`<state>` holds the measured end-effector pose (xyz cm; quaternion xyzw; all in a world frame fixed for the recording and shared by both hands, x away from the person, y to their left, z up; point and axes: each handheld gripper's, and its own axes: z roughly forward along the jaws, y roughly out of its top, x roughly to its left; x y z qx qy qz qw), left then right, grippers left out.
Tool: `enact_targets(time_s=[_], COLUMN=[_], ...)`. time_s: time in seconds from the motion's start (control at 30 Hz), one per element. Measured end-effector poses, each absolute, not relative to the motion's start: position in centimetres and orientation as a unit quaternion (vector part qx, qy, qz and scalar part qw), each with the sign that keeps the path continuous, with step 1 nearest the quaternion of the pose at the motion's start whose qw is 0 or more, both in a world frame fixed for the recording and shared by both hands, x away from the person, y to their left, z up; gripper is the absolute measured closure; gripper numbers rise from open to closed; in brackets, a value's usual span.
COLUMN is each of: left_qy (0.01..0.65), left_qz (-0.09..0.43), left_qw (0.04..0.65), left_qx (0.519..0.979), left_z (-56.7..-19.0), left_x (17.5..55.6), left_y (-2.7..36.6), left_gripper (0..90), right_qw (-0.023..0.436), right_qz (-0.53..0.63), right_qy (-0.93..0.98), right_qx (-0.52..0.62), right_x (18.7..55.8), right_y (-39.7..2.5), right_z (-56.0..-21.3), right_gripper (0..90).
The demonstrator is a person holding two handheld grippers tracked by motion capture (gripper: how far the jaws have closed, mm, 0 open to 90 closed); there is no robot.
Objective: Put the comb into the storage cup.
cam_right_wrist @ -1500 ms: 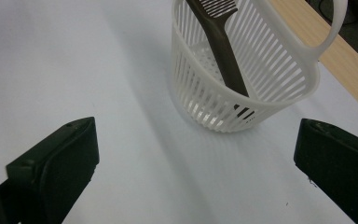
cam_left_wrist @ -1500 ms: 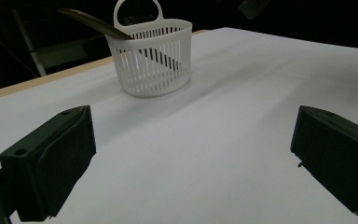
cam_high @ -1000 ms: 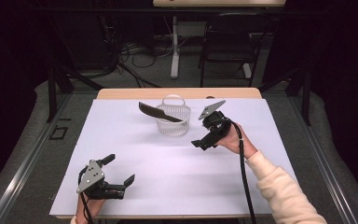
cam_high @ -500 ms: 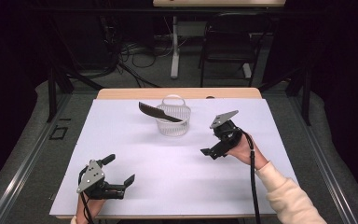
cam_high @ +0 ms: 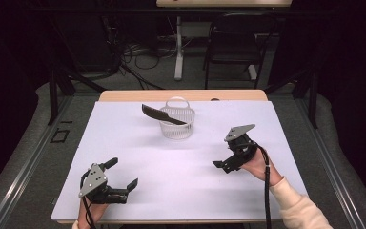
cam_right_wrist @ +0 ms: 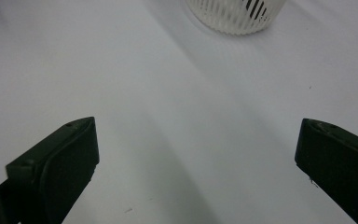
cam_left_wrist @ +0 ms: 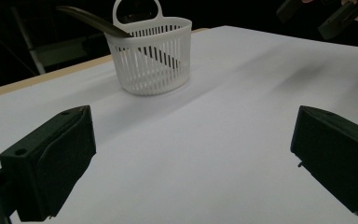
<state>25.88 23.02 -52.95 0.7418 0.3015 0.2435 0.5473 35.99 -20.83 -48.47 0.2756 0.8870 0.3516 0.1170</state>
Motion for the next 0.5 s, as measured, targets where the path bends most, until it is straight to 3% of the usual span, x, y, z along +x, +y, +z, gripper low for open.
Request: enact_targets(time_s=[0.5], left_qy=[0.303], left_qz=[0.241], left_qw=[0.548], left_qx=[0.742], left_z=[-52.9], left_x=[25.9], left_y=[23.1], left_gripper=[0.0], right_qw=[0.136], right_qz=[0.374], right_qy=[0.872], right_qx=[0.284], right_x=[32.8], right_y=[-22.8], right_z=[-49.7], right_gripper=[0.0])
